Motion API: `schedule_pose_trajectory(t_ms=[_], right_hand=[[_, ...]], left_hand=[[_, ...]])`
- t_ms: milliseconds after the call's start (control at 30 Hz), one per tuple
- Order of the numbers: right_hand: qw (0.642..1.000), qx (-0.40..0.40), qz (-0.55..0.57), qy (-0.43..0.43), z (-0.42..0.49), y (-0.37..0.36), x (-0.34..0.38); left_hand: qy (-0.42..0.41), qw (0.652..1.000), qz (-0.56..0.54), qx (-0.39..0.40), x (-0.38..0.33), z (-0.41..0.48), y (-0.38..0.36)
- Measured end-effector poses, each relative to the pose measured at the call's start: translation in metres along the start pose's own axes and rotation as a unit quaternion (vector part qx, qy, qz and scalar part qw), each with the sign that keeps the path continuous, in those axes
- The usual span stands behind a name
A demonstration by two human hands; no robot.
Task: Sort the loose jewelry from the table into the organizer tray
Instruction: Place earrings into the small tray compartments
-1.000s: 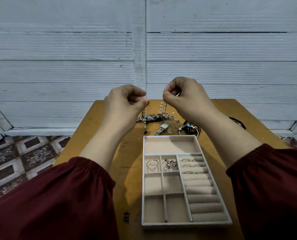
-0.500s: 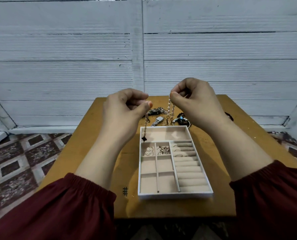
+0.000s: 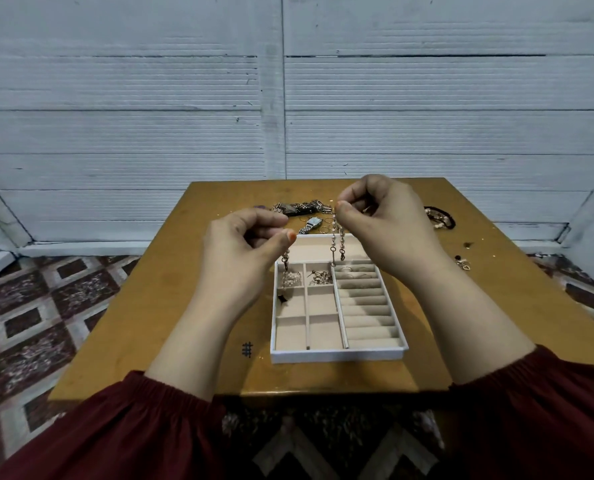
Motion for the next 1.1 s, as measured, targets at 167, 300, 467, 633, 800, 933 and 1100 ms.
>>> schedule_pose_trajectory(t_ms=[167,300,467,633,800,933,1100], right_hand=[[1.000,0.001,0.022,-0.008,-0.004,-0.006,-0.002],[1.000,-0.002,0.024,-0.012,-0.006,-0.006,-0.003],[1.000,-0.001,0.025,-0.012,-0.008,-0.008,-0.002],[0.999,0.001,0.035,-0.018,-0.009,-0.009,-0.006],[0.999,0.001,0.042,-0.020,-0.010,-0.011,-0.010],[0.999,0.003,0.048,-0.021,-0.011,-0.012,-0.011],[0.998,0.005,0.055,-0.023,-0.012,-0.014,-0.012]], left_hand=[[0.029,0.999,-0.003,-0.013,0.017,-0.004,0.003],[0.046,0.999,-0.014,-0.016,0.027,-0.006,0.001],[0.064,0.998,0.000,-0.004,0.040,-0.006,-0.004],[0.067,0.998,0.007,0.008,0.049,-0.008,-0.010],[0.063,0.996,0.054,0.023,0.058,-0.010,-0.013],[0.038,0.994,0.101,0.030,0.064,-0.012,-0.013],[0.025,0.984,0.174,0.042,0.064,-0.016,-0.015]])
Point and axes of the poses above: each hand's wrist, its own z-axis towards the middle knuckle, its own y-axis out of the back of the hand, x = y × z, the point moved 5 cm from there along z, towards the middle knuckle, and after that the axes turned 4 degrees about -z, right-handed, at the moved point
